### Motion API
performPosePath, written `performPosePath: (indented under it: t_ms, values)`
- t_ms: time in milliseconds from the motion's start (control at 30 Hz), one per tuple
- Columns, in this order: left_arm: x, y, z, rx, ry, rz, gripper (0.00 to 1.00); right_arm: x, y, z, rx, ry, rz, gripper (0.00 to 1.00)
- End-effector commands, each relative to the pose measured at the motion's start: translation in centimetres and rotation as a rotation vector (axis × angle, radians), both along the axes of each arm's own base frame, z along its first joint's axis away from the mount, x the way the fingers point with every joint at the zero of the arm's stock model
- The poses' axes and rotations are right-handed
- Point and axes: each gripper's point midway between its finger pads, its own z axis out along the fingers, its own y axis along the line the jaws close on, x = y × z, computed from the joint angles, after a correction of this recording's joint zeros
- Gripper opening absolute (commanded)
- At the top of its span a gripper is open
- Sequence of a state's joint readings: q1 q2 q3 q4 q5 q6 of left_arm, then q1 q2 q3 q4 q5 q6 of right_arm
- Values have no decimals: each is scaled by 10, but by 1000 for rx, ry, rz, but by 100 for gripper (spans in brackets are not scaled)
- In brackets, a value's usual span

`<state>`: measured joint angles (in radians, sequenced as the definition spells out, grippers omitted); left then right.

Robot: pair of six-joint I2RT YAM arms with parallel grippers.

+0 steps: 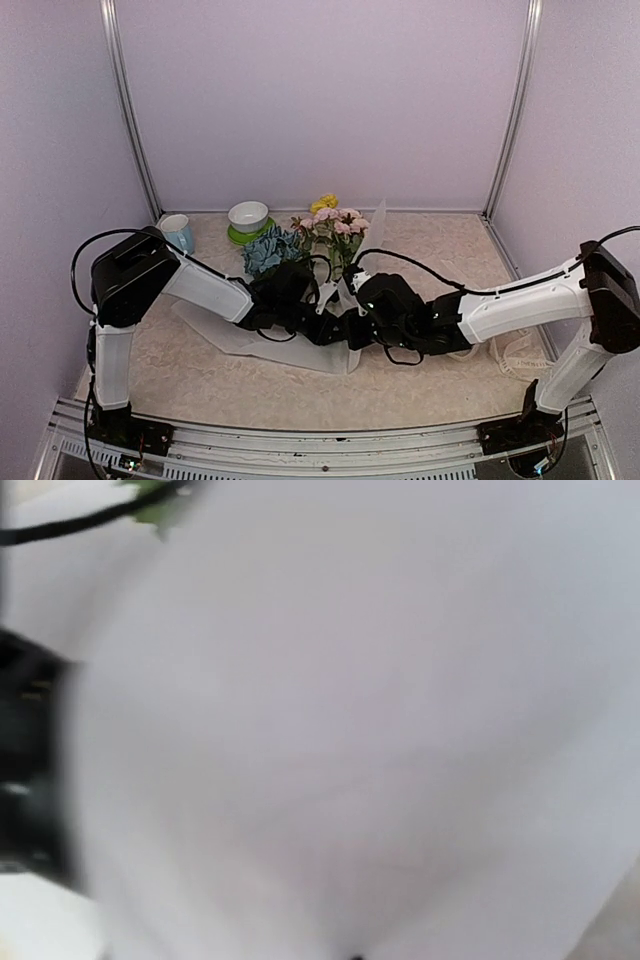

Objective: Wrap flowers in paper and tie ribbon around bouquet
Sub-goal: Fold the one-fourth-folded wrapping paper at the center of the board, then adjust the fake flower with the 1/4-folded wrapping paper.

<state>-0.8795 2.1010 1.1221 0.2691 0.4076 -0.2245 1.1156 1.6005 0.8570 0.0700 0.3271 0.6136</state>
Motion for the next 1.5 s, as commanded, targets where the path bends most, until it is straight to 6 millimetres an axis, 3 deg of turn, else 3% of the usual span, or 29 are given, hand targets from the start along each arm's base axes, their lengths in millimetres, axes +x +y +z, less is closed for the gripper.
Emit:
performPosePath:
  t_ms: [0, 200, 367, 600, 767, 833, 933, 1033, 1167, 1267, 1367, 1467]
  values:
    - [-9, 43, -57, 176, 117, 63, 21, -6, 22, 18, -31, -79, 135, 13]
    - [-7, 42, -52, 110, 143, 70, 21, -18, 35, -7, -93, -54, 267, 9]
    - [-3, 40, -35, 37, 126, 79, 26, -27, 49, -22, -92, -28, 367, 9]
    - [13, 50, 54, -253, -9, 142, 46, -24, 42, -43, -158, -6, 341, 4]
    - [18, 57, 86, -343, -36, 139, 53, -21, 45, -46, -195, -10, 350, 2]
    - [27, 72, 101, -405, -30, 192, 55, -20, 46, -46, -204, -13, 351, 2]
    - [37, 118, 124, -546, -11, 304, 62, -18, 46, -48, -210, -13, 342, 1]
    - [32, 133, 147, -604, -35, 295, 74, -18, 48, -49, -208, -9, 342, 1]
    - [18, 113, 147, -538, -61, 210, 81, -17, 49, -51, -212, -6, 339, 0]
    - [18, 112, 135, -528, -15, 229, 82, -15, 49, -50, -211, -8, 332, 0]
    - [31, 114, 114, -457, 34, 291, 78, -15, 51, -48, -203, -13, 332, 0]
    - [29, 120, 126, -464, 15, 320, 71, -14, 50, -46, -205, -18, 327, 0]
